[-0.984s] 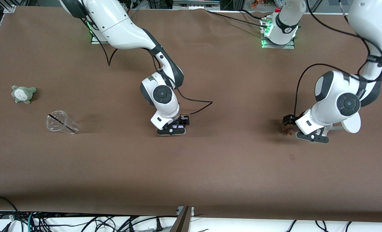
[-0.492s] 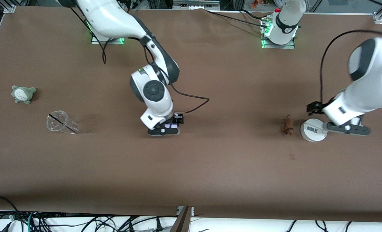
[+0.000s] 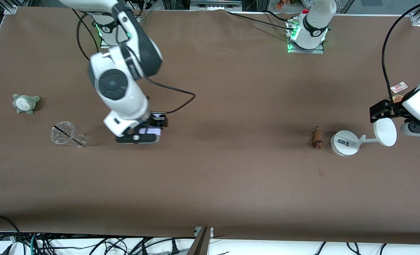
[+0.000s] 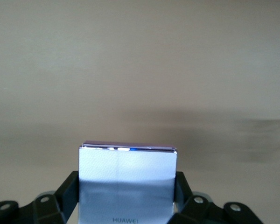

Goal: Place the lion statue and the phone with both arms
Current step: 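Lift the phone toward the cup while the left gripper withdraws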

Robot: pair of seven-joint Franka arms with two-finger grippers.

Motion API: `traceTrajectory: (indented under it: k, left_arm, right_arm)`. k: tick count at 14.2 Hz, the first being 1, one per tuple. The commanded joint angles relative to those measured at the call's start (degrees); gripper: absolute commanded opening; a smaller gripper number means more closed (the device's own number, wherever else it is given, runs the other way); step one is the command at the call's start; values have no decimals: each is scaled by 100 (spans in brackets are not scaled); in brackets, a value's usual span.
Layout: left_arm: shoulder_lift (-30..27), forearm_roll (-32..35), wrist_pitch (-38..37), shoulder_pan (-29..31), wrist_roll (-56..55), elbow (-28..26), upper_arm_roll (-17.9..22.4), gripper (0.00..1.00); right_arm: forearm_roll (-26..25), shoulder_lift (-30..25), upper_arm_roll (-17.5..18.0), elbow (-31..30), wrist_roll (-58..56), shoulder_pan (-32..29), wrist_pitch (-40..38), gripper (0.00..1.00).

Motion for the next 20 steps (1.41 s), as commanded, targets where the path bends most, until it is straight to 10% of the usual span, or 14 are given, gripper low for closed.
traceTrajectory:
  k: [1, 6, 9, 13, 20]
  left_arm:
    - [-231, -14, -543, -6, -114, 66, 7, 100]
    - [-284, -627, -563, 205, -89, -21, 60, 100]
    - [-677, -752, -440, -1204, -88, -327, 1609, 100]
    - [-1803, -1120, 641, -2068, -88, -2032, 2667, 100]
    - [-1770, -1113, 336, -2212, -132, -1964, 2776, 100]
  right_arm:
    - [122, -487, -466, -603, -703, 10, -10, 30]
    - [815, -515, -1407, -1034, -1952, -8, 226, 30]
    - [842, -497, -1479, -1648, -2479, -218, 1068, 30]
    - [965, -261, -1470, -2168, -3042, -578, 1975, 30]
    - [1449, 249, -1470, -2705, -3649, -720, 3179, 30]
